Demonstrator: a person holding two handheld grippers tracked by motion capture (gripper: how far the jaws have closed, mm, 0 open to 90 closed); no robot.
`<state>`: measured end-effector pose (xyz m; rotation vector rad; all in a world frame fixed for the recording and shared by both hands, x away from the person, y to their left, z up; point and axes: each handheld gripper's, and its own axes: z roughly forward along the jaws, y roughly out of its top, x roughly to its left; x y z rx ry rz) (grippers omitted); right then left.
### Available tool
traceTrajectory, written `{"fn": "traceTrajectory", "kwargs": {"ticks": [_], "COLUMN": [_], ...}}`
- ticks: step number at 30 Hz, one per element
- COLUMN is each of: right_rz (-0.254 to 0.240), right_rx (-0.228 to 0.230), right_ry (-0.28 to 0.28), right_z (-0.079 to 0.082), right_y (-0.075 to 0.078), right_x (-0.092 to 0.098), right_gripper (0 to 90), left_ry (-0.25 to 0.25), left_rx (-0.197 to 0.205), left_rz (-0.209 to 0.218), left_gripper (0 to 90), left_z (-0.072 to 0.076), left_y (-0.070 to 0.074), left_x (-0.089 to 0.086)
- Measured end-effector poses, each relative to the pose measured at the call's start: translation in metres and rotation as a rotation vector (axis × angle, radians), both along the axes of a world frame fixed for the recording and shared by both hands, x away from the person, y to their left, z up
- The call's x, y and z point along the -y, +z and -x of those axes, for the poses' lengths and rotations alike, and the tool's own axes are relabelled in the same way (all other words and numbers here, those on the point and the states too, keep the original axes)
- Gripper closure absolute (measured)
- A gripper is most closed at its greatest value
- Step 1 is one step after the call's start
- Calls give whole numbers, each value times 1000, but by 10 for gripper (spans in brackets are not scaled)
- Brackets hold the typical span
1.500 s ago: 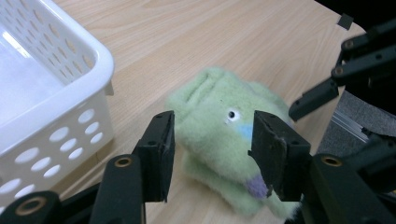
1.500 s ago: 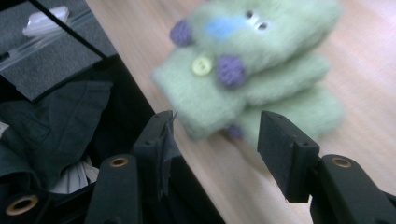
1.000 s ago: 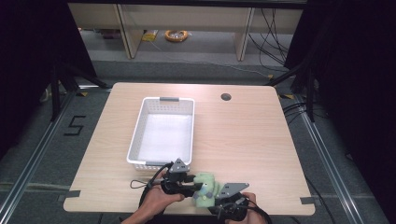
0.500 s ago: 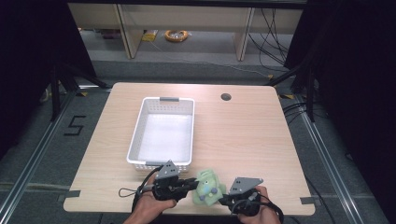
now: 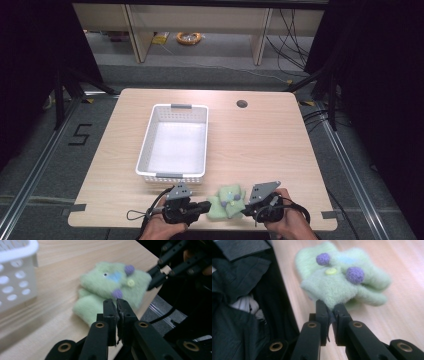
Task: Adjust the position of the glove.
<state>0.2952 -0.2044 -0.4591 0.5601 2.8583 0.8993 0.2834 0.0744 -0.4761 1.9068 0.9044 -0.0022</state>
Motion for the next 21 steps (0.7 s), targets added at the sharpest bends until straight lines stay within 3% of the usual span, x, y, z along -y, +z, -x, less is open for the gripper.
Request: {"fn": "traceTrajectory", "kwargs": {"ticks": [1,3,6,8,11,16,17,19,20,21], "right_rz": [4,-1,-20,-23,-26,-40,-47,-40,-49,-45], "right_rx": [-22,-24,-27,-39,-57,-70,-66,-90,-73,-90], "right_ry": [-14,-9,16,-4,19,55,64,44,61,43], "right_z": [1,2,1,2,1,-5,-7,-6,-8,-7], "right_y": [-1,-4,-8,-11,-17,-23,-24,-23,-25,-24], "right_x": [0,1,6,9,14,21,22,24,25,26], "right_gripper": [850,850,850,848,845,844,844,844,844,844], "left_ry": [5,5,28,10,-30,-41,-54,-78,-77,-68], "left_rx": [-4,7,44,69,62,60,43,49,19,1], "left_rz": [12,-14,-35,-64,-96,-113,-123,-144,-143,-139], "left_gripper": [826,762,660,632,598,554,552,544,537,535], "left_z": [-3,-9,-18,-22,-29,-43,-44,-50,-51,-51], "left_y": [1,3,3,3,4,6,6,4,3,1], "left_x": [0,2,11,18,29,44,47,51,54,57]}}
